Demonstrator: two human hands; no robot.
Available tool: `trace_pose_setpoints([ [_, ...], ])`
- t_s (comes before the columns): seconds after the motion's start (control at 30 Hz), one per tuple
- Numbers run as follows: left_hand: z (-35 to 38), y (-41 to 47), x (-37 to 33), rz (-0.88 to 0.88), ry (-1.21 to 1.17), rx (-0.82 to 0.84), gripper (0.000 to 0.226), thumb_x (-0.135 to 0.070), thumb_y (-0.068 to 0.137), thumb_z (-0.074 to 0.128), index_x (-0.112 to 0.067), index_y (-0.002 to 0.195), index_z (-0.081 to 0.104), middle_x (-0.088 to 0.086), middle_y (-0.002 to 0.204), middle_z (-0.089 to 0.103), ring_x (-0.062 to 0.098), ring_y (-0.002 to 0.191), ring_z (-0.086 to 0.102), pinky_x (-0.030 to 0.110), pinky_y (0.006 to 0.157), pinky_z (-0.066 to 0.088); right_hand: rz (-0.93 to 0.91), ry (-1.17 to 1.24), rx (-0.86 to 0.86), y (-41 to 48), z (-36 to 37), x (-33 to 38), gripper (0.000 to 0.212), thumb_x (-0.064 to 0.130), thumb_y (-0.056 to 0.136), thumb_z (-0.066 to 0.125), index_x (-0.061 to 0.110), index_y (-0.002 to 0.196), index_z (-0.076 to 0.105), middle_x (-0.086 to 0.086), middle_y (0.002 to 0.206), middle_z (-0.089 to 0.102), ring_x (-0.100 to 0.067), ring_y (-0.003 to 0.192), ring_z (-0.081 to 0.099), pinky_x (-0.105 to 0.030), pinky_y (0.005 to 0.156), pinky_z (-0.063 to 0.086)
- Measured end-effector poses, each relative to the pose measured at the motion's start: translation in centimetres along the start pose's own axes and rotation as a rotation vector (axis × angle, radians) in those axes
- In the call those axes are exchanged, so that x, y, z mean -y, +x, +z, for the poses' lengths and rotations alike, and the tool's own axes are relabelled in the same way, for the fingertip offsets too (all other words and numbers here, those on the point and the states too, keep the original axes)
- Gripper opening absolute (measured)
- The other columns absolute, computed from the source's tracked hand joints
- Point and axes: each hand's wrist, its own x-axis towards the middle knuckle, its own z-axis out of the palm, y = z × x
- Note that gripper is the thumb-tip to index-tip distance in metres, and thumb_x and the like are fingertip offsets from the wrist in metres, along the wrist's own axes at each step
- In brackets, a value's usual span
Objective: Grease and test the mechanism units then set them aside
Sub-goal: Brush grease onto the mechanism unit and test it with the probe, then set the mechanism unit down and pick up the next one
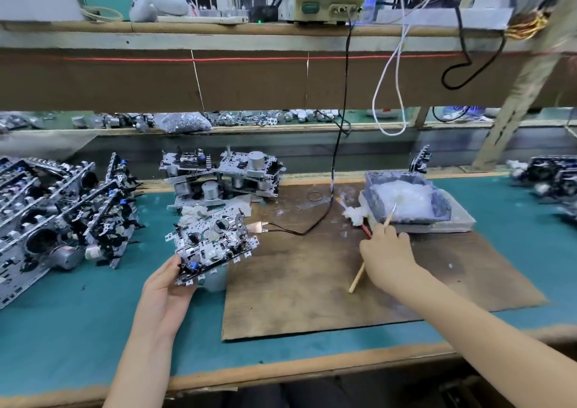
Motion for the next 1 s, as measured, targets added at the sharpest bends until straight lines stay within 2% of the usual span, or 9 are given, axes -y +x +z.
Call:
trace_pose_setpoints([
  [0.2, 0.6, -0.3, -0.3, -0.018, 0.01, -0.021, 0.054, -0.006, 0.098, 0.034, -0.011, 0.065, 0.076, 0.001, 0.075, 0.072, 0.01, 0.063, 0.066, 0.017, 0.054, 0.052, -0.396, 0.593, -0.225, 0.0, -2.5, 2.5, 0.027, 0.015, 0.093, 0.042, 0.007, 0.106, 0.065, -0.008, 0.099, 0.055, -0.022, 0.097, 0.052, -0.031, 0.082, 0.04],
  [0.33, 0.9, -0.5, -0.4, -0.027, -0.016, -0.024, 0.052, -0.008, 0.098, 0.035, -0.012, 0.069, 0.078, 0.001, 0.078, 0.073, 0.009, 0.066, 0.067, 0.017, 0.055, 0.052, -0.648, 0.831, 0.038, -0.6, -3.1, 7.4, 0.034, 0.02, 0.096, 0.04, 0.001, 0.072, 0.053, -0.014, 0.078, 0.053, -0.018, 0.074, 0.046, -0.026, 0.064, 0.031],
  [0.47, 1.0, -0.6, -0.4, -0.036, -0.056, -0.027, 0.037, -0.014, 0.089, 0.044, -0.01, 0.072, 0.077, 0.002, 0.078, 0.072, 0.012, 0.068, 0.067, 0.02, 0.06, 0.053, -0.614, 1.148, 0.235, -0.3, -2.2, 12.8, 0.038, 0.031, 0.098, 0.038, 0.017, 0.063, 0.033, 0.004, 0.069, 0.035, -0.014, 0.067, 0.038, -0.028, 0.065, 0.034],
  [0.53, 1.0, -0.6, -0.3, -0.034, -0.052, -0.028, 0.026, -0.019, 0.08, 0.05, -0.01, 0.084, 0.074, 0.005, 0.086, 0.072, 0.018, 0.077, 0.065, 0.029, 0.07, 0.05, -0.549, 1.366, 0.262, -0.4, -1.7, 15.1, 0.029, 0.036, 0.098, 0.039, 0.024, 0.072, 0.042, 0.006, 0.087, 0.041, -0.011, 0.084, 0.046, -0.027, 0.083, 0.041],
  [0.63, 1.0, -0.6, -0.2, -0.051, -0.035, 0.0, 0.028, -0.022, 0.078, 0.052, -0.01, 0.092, 0.073, 0.008, 0.095, 0.071, 0.022, 0.087, 0.065, 0.035, 0.078, 0.05, -0.456, 1.625, 0.211, -0.8, -1.5, 17.7, 0.012, 0.034, 0.097, 0.042, 0.027, 0.099, 0.052, -0.002, 0.12, 0.044, -0.013, 0.115, 0.044, -0.033, 0.105, 0.034],
  [0.77, 1.4, -0.7, -0.3, -0.043, 0.021, 0.032, 0.032, -0.023, 0.08, 0.053, -0.007, 0.104, 0.065, 0.008, 0.101, 0.071, 0.023, 0.091, 0.064, 0.036, 0.08, 0.05, -0.341, 1.766, 0.036, -1.3, -1.7, 19.2, 0.017, 0.021, 0.096, 0.048, 0.013, 0.107, 0.057, -0.011, 0.125, 0.05, -0.01, 0.113, 0.049, -0.019, 0.095, 0.038],
  [0.83, 1.6, -0.8, -0.3, -0.058, 0.009, 0.056, 0.037, -0.031, 0.073, 0.07, -0.008, 0.102, 0.07, 0.009, 0.104, 0.07, 0.023, 0.092, 0.064, 0.034, 0.079, 0.051, -0.357, 1.82, -0.027, -1.3, -2.2, 18.8, 0.009, 0.015, 0.095, 0.048, 0.014, 0.1, 0.057, -0.008, 0.121, 0.049, 0.002, 0.1, 0.051, -0.006, 0.082, 0.039],
  [0.9, 1.8, -0.8, -0.4, -0.087, -0.018, 0.087, 0.039, -0.034, 0.062, 0.081, -0.012, 0.093, 0.076, 0.006, 0.101, 0.072, 0.018, 0.085, 0.067, 0.028, 0.073, 0.055, -0.387, 1.824, -0.069, -0.8, -3.1, 17.9, 0.012, 0.012, 0.095, 0.048, 0.018, 0.086, 0.053, -0.005, 0.109, 0.05, -0.003, 0.092, 0.05, -0.004, 0.074, 0.038],
  [1.0, 1.6, -0.5, -0.4, -0.124, -0.133, -0.04, 0.025, -0.026, 0.072, 0.062, -0.013, 0.09, 0.075, 0.0, 0.09, 0.068, 0.013, 0.079, 0.064, 0.028, 0.077, 0.051, -0.419, 1.723, -0.16, -0.5, -5.5, 15.7, 0.02, 0.017, 0.095, 0.048, 0.021, 0.075, 0.046, 0.003, 0.085, 0.048, -0.003, 0.075, 0.044, -0.008, 0.065, 0.035],
])
